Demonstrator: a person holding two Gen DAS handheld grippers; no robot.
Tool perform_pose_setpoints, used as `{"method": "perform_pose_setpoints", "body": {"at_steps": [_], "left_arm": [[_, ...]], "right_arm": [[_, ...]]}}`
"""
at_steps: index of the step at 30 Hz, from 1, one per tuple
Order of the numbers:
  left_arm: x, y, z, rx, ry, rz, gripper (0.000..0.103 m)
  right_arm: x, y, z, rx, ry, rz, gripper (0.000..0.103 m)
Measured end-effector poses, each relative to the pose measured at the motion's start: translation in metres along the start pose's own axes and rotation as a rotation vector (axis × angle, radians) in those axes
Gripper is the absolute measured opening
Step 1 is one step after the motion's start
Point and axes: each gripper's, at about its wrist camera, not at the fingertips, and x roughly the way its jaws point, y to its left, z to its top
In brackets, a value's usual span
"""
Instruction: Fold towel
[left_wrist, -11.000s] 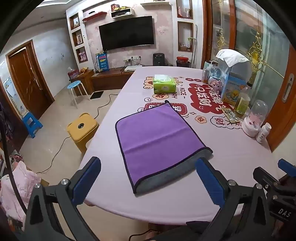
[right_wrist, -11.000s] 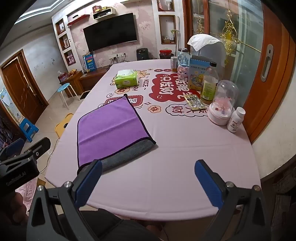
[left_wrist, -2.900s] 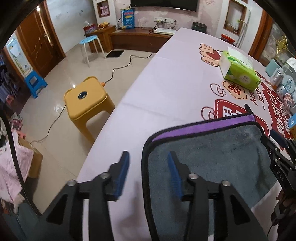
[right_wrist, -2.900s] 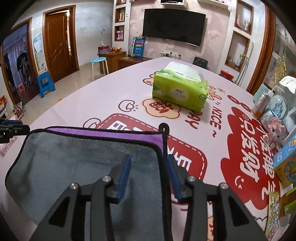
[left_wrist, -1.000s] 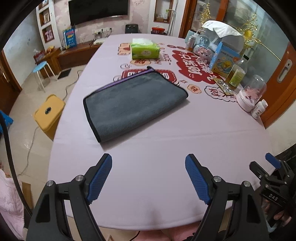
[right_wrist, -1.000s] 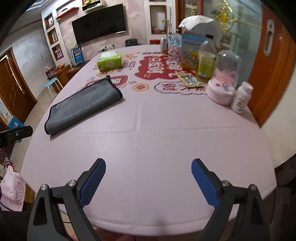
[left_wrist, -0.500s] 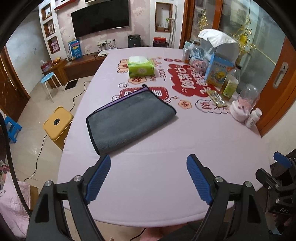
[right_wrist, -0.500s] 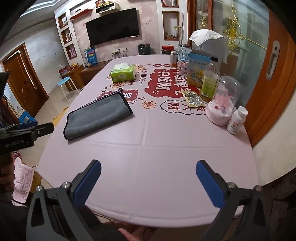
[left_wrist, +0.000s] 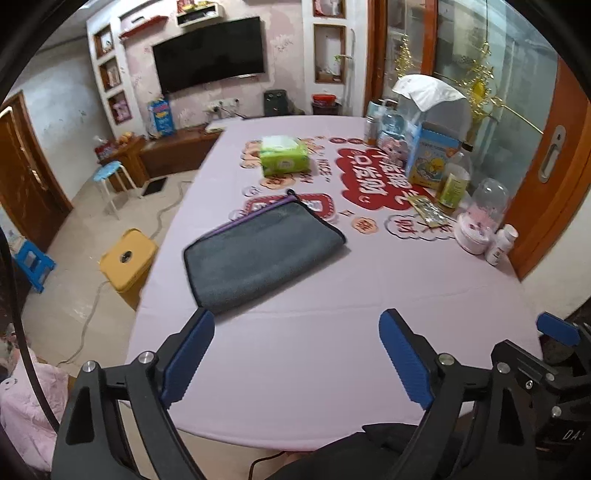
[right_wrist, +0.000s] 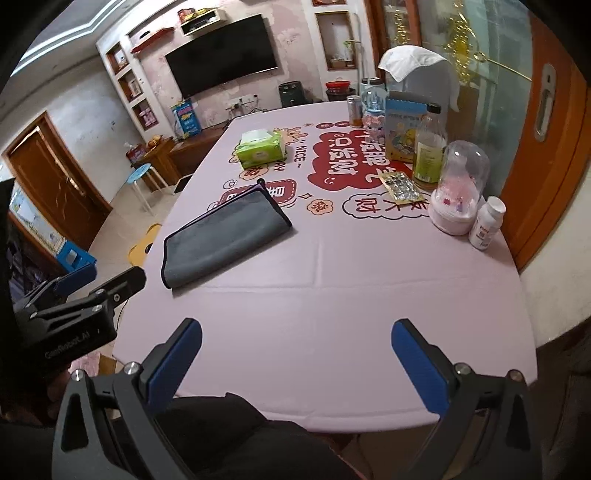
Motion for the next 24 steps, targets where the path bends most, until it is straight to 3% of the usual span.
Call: {"method": "perform_pose_setpoints", "body": {"at_steps": [8, 11, 24], "left_arm": [[-0.007, 0.013, -0.009, -0.059, -0.017, 0.052, 0.094], [-0.012, 0.019, -0.012, -0.087, -0.043, 0.061, 0.102], [-0.011, 0.019, -0.015, -0.080, -0.036, 0.057, 0.102]], "right_arm": [[-0.004, 0.011, -0.006, -0.031, -0.031, -0.032, 0.103], [-0.004, 0.009, -0.007, -0.008, -0.027, -0.027, 0.103], [-0.002, 0.012, -0.012, -0.007, -0.014, -0.027, 0.103]]}}
